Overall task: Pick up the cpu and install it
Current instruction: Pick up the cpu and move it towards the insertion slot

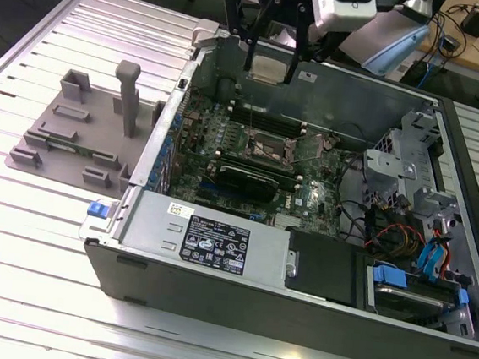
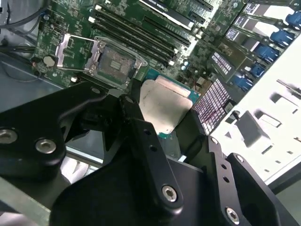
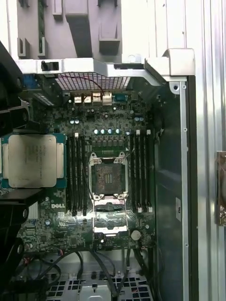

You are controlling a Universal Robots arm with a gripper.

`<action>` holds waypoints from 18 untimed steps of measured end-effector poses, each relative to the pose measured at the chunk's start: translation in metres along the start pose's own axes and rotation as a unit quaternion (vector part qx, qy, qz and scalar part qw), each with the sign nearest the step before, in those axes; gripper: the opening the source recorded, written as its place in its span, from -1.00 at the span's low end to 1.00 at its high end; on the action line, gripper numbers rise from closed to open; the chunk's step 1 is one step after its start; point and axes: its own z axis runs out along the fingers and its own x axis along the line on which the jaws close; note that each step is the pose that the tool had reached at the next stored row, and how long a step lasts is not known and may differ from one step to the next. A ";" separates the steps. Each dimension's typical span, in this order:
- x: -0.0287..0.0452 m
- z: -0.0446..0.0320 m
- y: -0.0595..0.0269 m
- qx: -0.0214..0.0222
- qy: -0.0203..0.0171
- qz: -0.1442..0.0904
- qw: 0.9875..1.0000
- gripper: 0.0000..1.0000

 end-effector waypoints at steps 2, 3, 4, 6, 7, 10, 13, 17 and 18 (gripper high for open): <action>-0.0013 0.0048 -0.0002 0.000 0.000 0.000 1.000 0.09; -0.0021 0.0067 -0.0003 0.000 0.000 0.000 1.000 0.09; -0.0045 0.0108 -0.0003 0.000 0.000 0.000 1.000 0.09; -0.0067 0.0151 -0.0001 0.000 0.000 0.000 1.000 0.09; -0.0087 0.0186 0.0011 0.000 0.000 0.000 1.000 0.09; -0.0155 0.0257 0.0036 0.000 0.000 0.000 1.000 0.09; -0.0220 0.0349 0.0057 0.000 0.001 0.000 1.000 0.09; -0.0325 0.0492 0.0140 0.000 0.002 0.000 1.000 0.09; -0.0344 0.0524 0.0167 0.000 0.002 0.000 1.000 0.09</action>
